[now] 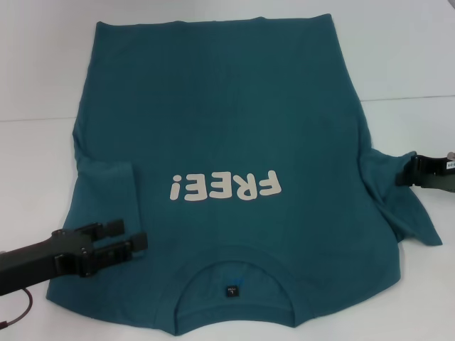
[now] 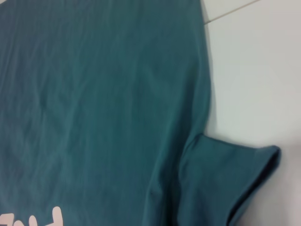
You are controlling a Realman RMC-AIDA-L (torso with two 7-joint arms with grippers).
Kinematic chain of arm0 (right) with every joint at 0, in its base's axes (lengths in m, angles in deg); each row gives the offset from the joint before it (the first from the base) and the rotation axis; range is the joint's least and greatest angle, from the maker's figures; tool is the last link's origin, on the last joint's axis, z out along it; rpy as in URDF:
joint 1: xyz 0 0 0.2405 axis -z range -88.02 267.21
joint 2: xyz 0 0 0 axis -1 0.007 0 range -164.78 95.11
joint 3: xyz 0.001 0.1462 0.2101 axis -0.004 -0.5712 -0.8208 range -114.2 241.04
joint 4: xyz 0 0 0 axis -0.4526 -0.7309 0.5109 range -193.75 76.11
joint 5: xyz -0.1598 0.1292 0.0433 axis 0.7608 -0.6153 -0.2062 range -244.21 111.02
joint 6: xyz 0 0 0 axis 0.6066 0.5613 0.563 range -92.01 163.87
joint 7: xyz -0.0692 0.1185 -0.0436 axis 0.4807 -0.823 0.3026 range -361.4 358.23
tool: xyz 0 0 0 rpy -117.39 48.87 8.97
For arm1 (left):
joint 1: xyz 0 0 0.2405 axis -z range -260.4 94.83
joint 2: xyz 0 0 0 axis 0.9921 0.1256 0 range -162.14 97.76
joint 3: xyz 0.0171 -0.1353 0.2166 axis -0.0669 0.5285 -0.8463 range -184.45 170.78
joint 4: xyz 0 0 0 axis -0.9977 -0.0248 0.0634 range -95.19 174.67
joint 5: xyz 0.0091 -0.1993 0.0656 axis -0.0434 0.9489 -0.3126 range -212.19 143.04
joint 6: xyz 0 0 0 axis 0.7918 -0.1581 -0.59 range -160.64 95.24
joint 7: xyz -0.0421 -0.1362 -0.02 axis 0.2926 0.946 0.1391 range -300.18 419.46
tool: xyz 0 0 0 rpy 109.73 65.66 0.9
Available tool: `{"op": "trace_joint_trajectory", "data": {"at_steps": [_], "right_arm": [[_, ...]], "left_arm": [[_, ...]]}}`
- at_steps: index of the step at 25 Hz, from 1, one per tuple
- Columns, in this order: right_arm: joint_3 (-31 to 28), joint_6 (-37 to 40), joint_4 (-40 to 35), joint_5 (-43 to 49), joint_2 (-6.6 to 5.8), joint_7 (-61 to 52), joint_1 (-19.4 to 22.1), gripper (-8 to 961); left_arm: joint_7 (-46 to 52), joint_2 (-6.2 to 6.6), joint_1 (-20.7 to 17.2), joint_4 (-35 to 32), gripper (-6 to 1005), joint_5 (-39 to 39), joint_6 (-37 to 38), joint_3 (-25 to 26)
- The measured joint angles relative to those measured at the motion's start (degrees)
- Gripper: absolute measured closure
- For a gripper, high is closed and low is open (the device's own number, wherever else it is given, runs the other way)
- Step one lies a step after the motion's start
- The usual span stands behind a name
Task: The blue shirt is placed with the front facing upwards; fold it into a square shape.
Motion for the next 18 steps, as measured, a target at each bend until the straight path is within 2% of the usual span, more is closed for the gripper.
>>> {"op": "trace_joint_trajectory", "data": {"at_steps": [1, 6, 13, 18], "right_arm": [[0.02, 0.0, 0.0, 0.02, -0.01, -0.01, 0.02, 791], [0.54, 0.5, -0.37, 0.89, -0.05, -0.01, 0.05, 942], [0.57, 3.42, -3.22, 2.29, -0.82, -0.09, 0.21, 942], [0.38, 3.76, -3.98, 2.3, -1.89, -0.83, -0.07, 942]], "left_arm": [[0.0, 0.0, 0.0, 0.0, 248, 0.0, 0.02, -0.01], [0.0, 0.0, 0.01, -0.01, 248, 0.0, 0.23, 0.16], [0.24, 0.0, -0.06, -0.04, 248, 0.0, 0.42, 0.24], [0.33, 0.0, -0.27, -0.1, 248, 0.0, 0.42, 0.29]]}}
